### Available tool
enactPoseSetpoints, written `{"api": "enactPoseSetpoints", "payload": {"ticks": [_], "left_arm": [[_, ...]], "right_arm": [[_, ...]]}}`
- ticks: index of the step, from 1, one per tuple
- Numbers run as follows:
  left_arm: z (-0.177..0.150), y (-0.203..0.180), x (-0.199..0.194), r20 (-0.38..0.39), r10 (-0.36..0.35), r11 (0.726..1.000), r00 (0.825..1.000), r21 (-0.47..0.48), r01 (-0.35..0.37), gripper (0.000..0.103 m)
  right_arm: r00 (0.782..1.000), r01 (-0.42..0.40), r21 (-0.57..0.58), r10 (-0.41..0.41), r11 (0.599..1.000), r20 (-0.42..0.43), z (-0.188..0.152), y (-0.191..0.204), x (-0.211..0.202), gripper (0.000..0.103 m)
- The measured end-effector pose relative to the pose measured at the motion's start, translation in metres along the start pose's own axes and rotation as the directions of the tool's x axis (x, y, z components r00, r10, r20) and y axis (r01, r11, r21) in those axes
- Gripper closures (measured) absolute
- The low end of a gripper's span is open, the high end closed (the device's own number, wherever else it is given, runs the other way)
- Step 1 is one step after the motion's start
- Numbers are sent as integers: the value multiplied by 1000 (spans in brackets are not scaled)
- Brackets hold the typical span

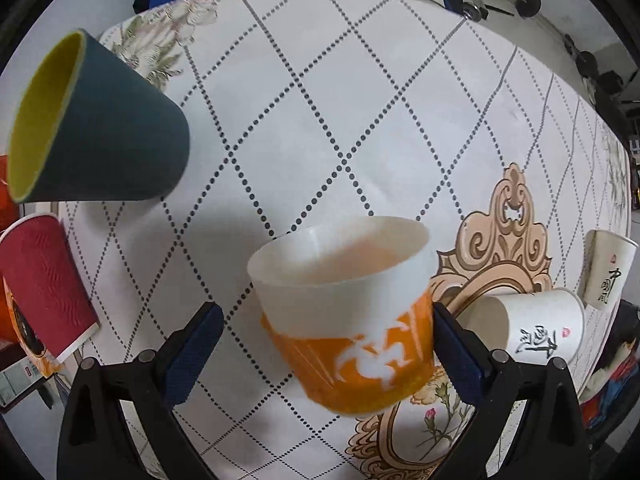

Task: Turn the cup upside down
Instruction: 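Move the left gripper to the orange-and-white paper cup and close on it, then lift the orange-and-white cup off the cloth with the left gripper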

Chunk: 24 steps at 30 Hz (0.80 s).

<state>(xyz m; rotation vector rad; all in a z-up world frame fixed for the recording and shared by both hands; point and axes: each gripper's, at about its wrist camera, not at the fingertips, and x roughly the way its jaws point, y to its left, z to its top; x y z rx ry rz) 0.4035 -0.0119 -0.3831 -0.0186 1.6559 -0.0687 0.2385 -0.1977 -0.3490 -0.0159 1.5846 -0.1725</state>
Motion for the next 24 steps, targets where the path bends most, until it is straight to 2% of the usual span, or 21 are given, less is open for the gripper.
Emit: {"api": "enactPoseSetpoints", "payload": {"ticks": [2, 5, 18, 22, 24], "left_arm": [[1, 1, 5, -9, -2, 1000, 1000, 4, 2, 9], [4, 3, 13, -23, -7, 1000, 1000, 8, 7, 33], [11, -6, 14, 32, 35, 998, 999, 57, -37, 34], [3, -2, -2, 46, 33, 997, 998, 70, -36, 34], [-14, 1, -17, 54, 32, 997, 998, 72, -36, 34]], "right_arm": [[1000, 1, 4, -1, 1000, 3, 2, -1, -1, 0], [1000, 7, 7, -7, 1000, 5, 4, -2, -3, 0], [1000, 17, 16, -17, 1000, 9, 0, -5, -7, 0], [1000, 16, 25, -17, 1000, 14, -5, -5, -9, 0], [1000, 12, 31, -13, 999, 15, -9, -6, -9, 0]]}}
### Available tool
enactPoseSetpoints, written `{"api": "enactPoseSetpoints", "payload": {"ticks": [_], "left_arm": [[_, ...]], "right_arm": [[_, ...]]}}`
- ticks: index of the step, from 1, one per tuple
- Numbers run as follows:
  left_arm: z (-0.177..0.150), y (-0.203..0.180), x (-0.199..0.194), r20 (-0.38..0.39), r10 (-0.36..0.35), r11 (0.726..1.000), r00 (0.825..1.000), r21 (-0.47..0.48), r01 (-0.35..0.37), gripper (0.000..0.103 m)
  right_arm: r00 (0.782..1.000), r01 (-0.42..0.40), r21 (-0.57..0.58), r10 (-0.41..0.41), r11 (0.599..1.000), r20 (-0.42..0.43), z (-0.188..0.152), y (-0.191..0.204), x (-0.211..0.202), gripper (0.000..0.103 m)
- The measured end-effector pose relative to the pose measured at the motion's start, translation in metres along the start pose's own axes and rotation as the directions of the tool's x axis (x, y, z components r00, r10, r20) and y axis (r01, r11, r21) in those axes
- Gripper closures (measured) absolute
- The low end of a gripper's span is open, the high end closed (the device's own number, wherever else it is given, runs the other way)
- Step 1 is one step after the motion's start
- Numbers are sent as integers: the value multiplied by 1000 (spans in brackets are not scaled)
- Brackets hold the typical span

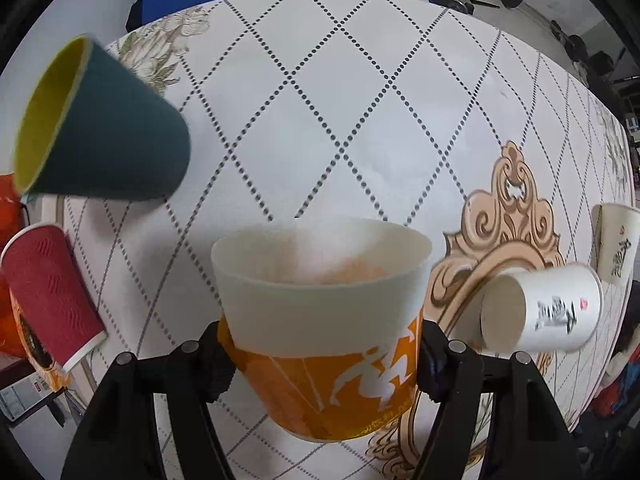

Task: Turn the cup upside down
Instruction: 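Lift the orange-and-white cup off the cloth with the left gripper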

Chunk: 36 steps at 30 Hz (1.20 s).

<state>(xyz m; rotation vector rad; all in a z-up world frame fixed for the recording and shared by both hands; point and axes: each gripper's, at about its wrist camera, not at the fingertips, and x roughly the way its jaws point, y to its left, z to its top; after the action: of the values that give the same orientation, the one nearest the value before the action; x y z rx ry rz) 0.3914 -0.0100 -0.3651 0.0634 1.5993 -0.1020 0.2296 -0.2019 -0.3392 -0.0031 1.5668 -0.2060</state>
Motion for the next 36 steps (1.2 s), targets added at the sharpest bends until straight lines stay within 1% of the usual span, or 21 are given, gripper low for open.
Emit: {"api": "enactPoseSetpoints", "payload": {"ticks": [4, 7, 10, 11, 12, 14, 15, 19, 21, 22, 24, 29, 33, 36], "left_arm": [[-33, 6, -19, -4, -10, 1000, 1000, 5, 10, 35], [-68, 10, -28, -26, -26, 1000, 999, 9, 26, 35], [-107, 12, -34, -67, -51, 999, 996, 5, 52, 35], [-125, 12, -35, -89, -68, 998, 994, -4, 68, 35], [-136, 15, -34, -105, -84, 996, 991, -15, 83, 35], [-164, 15, -32, -150, -122, 992, 981, -50, 115, 35], [-178, 9, -28, -160, -131, 990, 978, -67, 122, 35], [-213, 6, -18, -208, -168, 981, 964, -135, 142, 35], [-211, -8, -1, -223, -169, 980, 960, -143, 139, 35], [-217, -13, 2, -230, -169, 980, 958, -144, 138, 35], [-228, -28, 8, -231, -145, 984, 962, -131, 117, 34], [-235, -57, 30, -223, -120, 988, 968, -120, 95, 34], [-233, -71, 49, -220, -117, 989, 968, -119, 92, 34], [-230, -88, 62, -217, -97, 993, 971, -93, 78, 34]], "right_arm": [[1000, -17, 8, 17, 1000, -1, -9, -3, -1, 0], [999, -34, 12, 34, 999, -2, -20, -7, -2, 0], [999, -50, 10, 50, 999, -4, -33, -12, -5, 0], [998, -55, 7, 55, 998, -3, -38, -14, -6, 0], [998, -58, 4, 58, 998, -2, -44, -17, -7, 0], [998, -67, 1, 67, 998, -2, -55, -25, -9, 0], [997, -73, 0, 73, 997, -2, -62, -29, -9, 0], [996, -92, -11, 92, 996, -5, -84, -50, -8, 0], [995, -96, -18, 96, 995, -4, -95, -61, -5, 0], [995, -100, -20, 100, 995, -4, -99, -67, -4, 0], [995, -100, -19, 100, 995, -6, -106, -77, 0, 0], [996, -92, -10, 92, 996, -22, -120, -100, 11, 0], [996, -80, 0, 80, 997, -33, -127, -113, 16, 0], [997, -67, 1, 67, 998, -36, -129, -117, 19, 0]]}}
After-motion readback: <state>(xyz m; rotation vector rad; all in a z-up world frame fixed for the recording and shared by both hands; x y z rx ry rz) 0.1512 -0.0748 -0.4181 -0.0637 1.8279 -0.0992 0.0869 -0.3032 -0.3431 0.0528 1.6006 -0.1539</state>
